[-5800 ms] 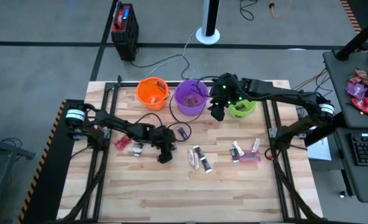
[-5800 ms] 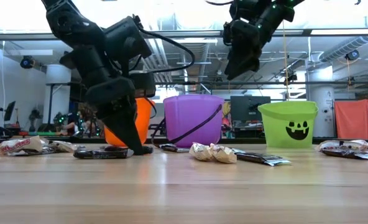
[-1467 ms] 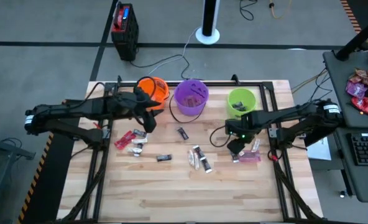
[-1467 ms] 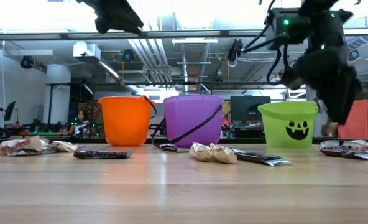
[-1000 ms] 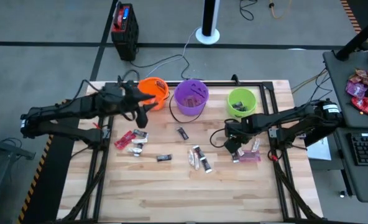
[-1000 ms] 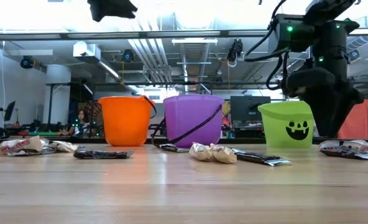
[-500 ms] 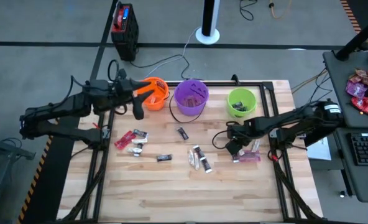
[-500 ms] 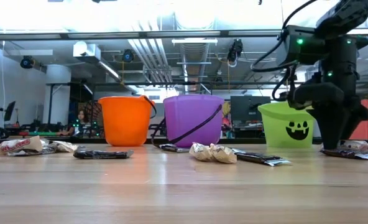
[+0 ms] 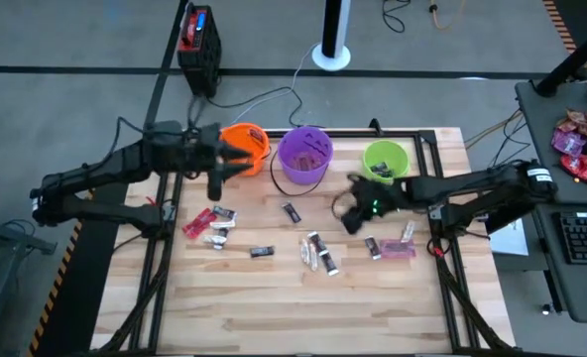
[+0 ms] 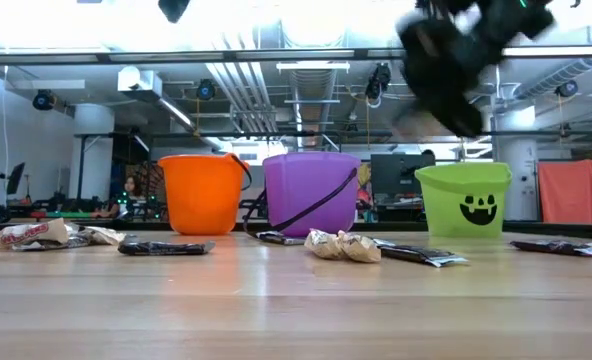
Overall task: Sort candy by brand, put in halloween buckets
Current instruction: Put the white chocolate bar into the orange bucket
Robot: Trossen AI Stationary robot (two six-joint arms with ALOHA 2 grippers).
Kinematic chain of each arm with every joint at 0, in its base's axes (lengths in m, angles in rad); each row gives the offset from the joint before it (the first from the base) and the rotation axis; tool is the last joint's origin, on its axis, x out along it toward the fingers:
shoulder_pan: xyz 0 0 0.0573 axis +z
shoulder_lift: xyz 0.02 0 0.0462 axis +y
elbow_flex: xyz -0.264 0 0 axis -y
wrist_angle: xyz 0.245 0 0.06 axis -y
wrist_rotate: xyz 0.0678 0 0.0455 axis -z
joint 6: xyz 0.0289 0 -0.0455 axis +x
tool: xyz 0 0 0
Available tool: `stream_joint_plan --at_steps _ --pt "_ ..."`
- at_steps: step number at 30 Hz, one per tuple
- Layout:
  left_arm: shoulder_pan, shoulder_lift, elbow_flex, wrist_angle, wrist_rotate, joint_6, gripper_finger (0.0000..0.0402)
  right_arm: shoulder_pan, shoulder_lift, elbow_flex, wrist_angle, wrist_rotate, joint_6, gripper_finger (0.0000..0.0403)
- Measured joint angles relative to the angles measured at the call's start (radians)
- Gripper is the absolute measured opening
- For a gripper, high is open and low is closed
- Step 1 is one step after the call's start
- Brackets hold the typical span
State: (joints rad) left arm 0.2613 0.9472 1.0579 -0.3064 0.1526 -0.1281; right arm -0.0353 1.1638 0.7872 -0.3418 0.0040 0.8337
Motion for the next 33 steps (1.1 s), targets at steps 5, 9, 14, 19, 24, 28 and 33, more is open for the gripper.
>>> stream_joint_plan --at_steps 5,9,14,19,24,28,33 --pt "0.019 0.059 -0.079 0.073 0.09 -0.06 0.0115 -0.071 0.016 0.096 0.455 0.043 -0.211 0.0054" --pt "0.018 0.127 -0.134 0.242 0.098 -0.156 0.0114 -0.125 0.062 0.193 0.675 -0.026 -0.376 0.0054" --pt "0.017 0.199 -0.152 0.467 0.179 -0.234 0.0115 -0.149 0.136 0.328 0.688 -0.124 -0.494 0.0054" --pt "0.017 0.248 -0.152 0.612 0.237 -0.288 0.0137 -0.149 0.207 0.439 0.692 -0.17 -0.569 0.0054" --pt "0.017 0.27 -0.152 0.671 0.258 -0.327 0.0168 -0.149 0.262 0.483 0.685 -0.206 -0.584 0.0054" --pt "0.017 0.277 -0.152 0.713 0.279 -0.335 0.0183 -0.149 0.29 0.498 0.692 -0.217 -0.592 0.0054" --pt "0.017 0.277 -0.152 0.708 0.304 -0.337 0.0183 -0.149 0.31 0.502 0.691 -0.218 -0.597 0.0054"
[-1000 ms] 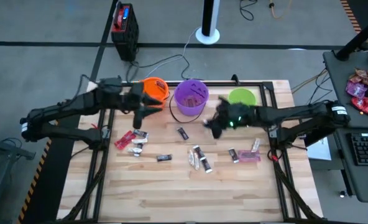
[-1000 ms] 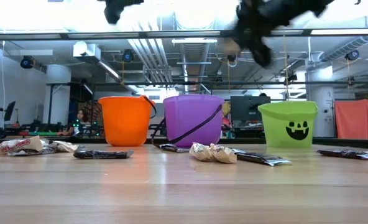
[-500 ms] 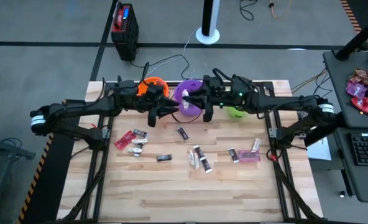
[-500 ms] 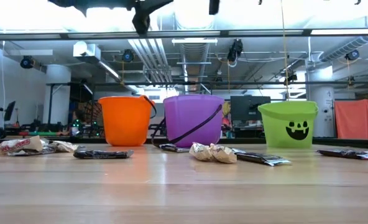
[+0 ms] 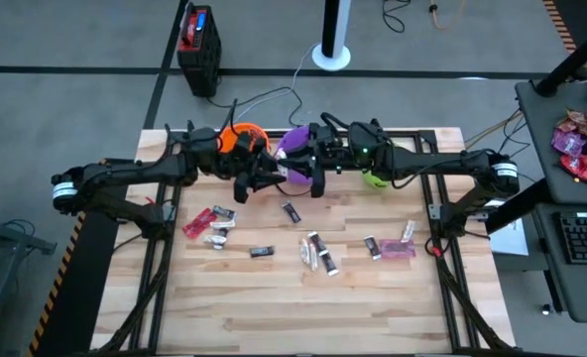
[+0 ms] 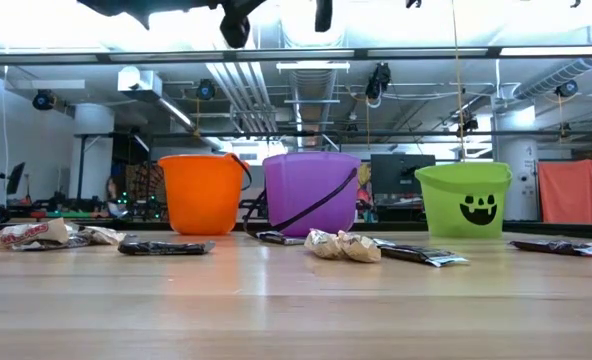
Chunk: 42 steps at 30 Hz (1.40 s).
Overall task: Sort candy by brand, put in halloween buckets
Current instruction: Put the white chocolate bar into the orange bucket, then put the red candy pack into the purple bucket
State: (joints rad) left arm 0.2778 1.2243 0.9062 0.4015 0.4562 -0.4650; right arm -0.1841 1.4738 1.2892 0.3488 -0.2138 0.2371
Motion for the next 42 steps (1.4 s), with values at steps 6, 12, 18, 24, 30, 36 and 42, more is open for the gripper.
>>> stream_joint_plan --at_steps 6,12,18,24,30,36,42 --pt "0.002 0.012 0.0 -0.008 -0.019 -0.002 0.0128 -0.001 0.01 0.0 0.02 0.004 0.007 0.0084" --pt "0.008 0.03 0.0 -0.013 -0.039 0.012 0.003 -0.024 0.01 0.0 0.024 0.006 0.062 0.0144" --pt "0.041 0.01 0.0 -0.122 -0.103 0.011 0.005 -0.073 -0.005 0.0 -0.047 0.035 0.144 0.0172" --pt "0.195 -0.034 0.001 -0.614 -0.513 0.016 0.0057 -0.117 -0.061 0.0 -0.355 0.189 0.184 0.0177" --pt "0.441 0.022 0.001 -0.838 -0.463 0.099 0.003 -0.122 -0.071 0.0 -0.479 0.19 0.19 0.0178" --pt "0.511 0.083 0.035 -0.886 -0.388 0.101 0.0079 -0.122 -0.07 0.0 -0.569 0.186 0.228 0.0178" --pt "0.509 0.117 0.094 -0.949 -0.391 0.117 0.0153 -0.122 -0.094 0.0 -0.734 0.141 0.292 0.0178"
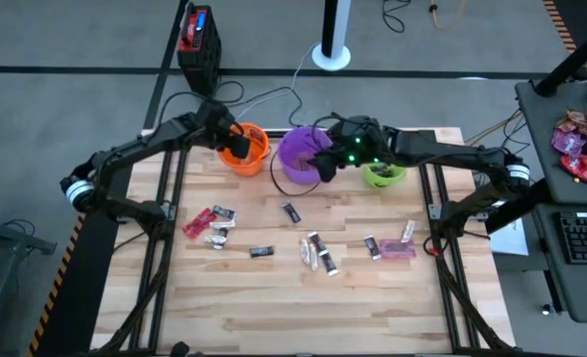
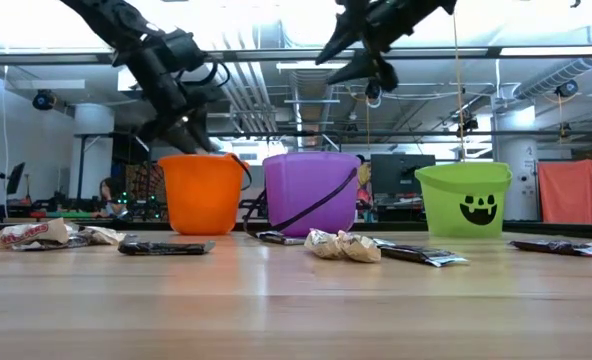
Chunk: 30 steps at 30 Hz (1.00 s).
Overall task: Sort candy by brand, put in halloween buckets
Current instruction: Put the red candy pack into the purple bucket
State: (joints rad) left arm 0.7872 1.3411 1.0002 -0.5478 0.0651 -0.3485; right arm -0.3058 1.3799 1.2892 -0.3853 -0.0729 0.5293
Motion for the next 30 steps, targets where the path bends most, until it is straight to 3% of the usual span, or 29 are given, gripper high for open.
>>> stream_joint_plan --at_steps 4,9,16,20,30 --pt "0.0 0.003 0.023 -0.025 -0.003 0.004 0.0176 0.007 -0.02 0.0 -0.157 -0.078 0.04 0.0178" --pt "-0.007 -0.009 0.049 -0.055 0.009 0.004 0.0178 0.055 -0.05 0.0 -0.483 -0.295 0.106 0.0178" --pt "-0.07 -0.073 0.071 -0.028 0.042 0.054 0.0173 0.241 -0.037 -0.065 -0.88 -0.261 0.264 0.0178" --pt "-0.113 -0.11 0.071 0.009 0.042 0.055 0.0171 0.328 -0.039 -0.21 -0.873 -0.268 0.375 0.0178" --pt "-0.143 -0.124 0.071 0.035 0.022 0.082 0.0171 0.491 -0.035 -0.443 -0.701 -0.254 0.163 0.0178"
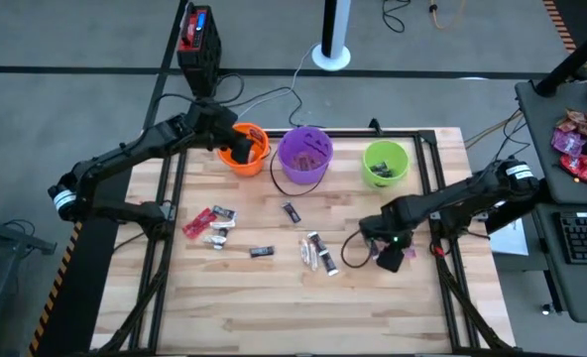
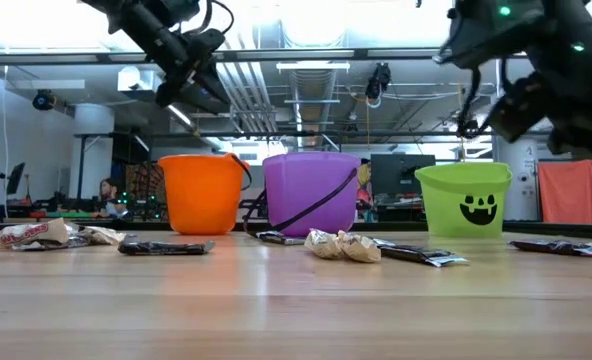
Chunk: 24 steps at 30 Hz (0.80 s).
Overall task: Sort candy by brand, put in halloween buckets
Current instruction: Put the red candy pack into the purple bucket
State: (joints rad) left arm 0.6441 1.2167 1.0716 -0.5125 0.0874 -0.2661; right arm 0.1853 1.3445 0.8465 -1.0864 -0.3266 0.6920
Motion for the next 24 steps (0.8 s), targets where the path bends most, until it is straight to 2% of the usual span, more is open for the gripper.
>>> stream_joint_plan --at_steps 6,11,18,21,24 --pt "0.0 0.0 0.0 0.003 -0.005 0.0 0.0171 0.014 0.0 -0.071 0.075 0.065 -0.011 0.0178" --pt "0.0 0.0 0.0 0.01 -0.025 -0.002 0.0171 0.014 0.0 -0.154 0.229 0.066 0.031 0.0178" --pt "0.0 0.0 0.0 0.038 -0.026 -0.004 0.0171 0.014 -0.002 -0.228 0.266 0.09 0.083 0.0174" --pt "0.0 0.0 0.0 0.07 -0.026 -0.004 0.0171 0.013 -0.002 -0.241 0.273 0.11 0.073 0.0154" --pt "0.0 0.001 0.0 0.098 -0.026 -0.004 0.0171 0.014 -0.002 -0.265 0.312 0.129 0.085 0.0113"
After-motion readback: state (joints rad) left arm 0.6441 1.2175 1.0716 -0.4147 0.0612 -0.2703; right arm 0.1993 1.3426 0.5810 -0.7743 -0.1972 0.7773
